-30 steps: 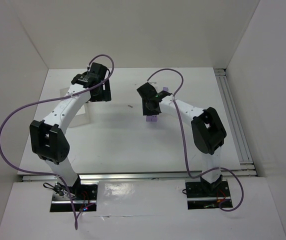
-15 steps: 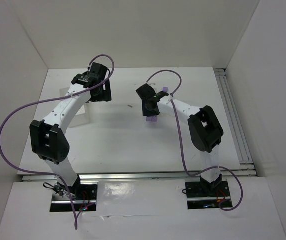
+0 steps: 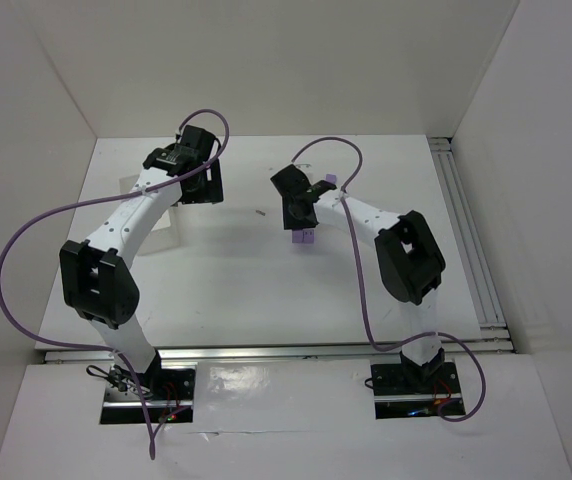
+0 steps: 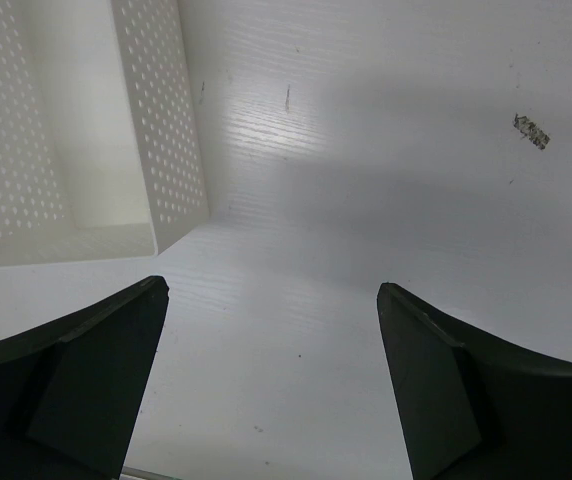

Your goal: Build the wood block tower

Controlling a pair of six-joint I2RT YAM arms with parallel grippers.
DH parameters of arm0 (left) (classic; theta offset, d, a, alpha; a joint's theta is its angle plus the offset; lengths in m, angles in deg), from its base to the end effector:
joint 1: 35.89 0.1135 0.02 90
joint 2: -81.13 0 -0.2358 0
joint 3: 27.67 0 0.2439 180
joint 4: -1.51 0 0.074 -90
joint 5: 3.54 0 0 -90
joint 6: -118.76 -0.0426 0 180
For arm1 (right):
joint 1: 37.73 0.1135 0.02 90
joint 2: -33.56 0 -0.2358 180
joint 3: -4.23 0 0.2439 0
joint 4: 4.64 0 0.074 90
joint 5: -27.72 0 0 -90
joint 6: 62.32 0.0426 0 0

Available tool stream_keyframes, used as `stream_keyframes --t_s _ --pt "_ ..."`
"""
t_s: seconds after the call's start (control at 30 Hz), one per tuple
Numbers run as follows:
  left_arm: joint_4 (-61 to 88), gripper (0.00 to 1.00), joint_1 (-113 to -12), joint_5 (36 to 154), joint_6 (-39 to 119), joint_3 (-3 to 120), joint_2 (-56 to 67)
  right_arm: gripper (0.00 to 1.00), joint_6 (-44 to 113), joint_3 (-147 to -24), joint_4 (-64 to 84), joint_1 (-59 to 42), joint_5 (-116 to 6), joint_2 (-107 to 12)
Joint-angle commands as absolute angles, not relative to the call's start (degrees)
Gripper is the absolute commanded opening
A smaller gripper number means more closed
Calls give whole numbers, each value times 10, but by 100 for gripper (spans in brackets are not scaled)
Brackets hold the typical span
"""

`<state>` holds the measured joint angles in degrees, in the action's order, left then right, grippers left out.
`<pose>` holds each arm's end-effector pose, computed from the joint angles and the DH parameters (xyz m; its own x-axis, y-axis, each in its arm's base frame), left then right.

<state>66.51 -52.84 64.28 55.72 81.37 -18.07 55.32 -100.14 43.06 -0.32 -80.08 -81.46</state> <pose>0.3518 -0.0904 0.2948 -0.7286 -0.2168 -0.6497 -0.2992 0.9540 0.0172 0.3412 0.2445 0.1846 -0.8082 -0.0621 -0.5856 -0.0859 0.9962 0.0129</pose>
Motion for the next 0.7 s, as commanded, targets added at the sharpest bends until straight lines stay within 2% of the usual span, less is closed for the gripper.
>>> stream_keyframes --t_s 0.0,0.33,0.5,0.67 --pt "657 99 -527 645 549 827 -176 30 557 -1029 409 -2 -810 -826" --pt "657 99 -527 645 549 827 -176 31 562 -1024 409 -2 -815 -826" --pt "657 99 -527 645 549 827 -176 37 562 -1019 409 -2 -815 -826" --pt "657 99 -527 645 549 827 -176 52 562 -1019 409 -2 -815 -826"
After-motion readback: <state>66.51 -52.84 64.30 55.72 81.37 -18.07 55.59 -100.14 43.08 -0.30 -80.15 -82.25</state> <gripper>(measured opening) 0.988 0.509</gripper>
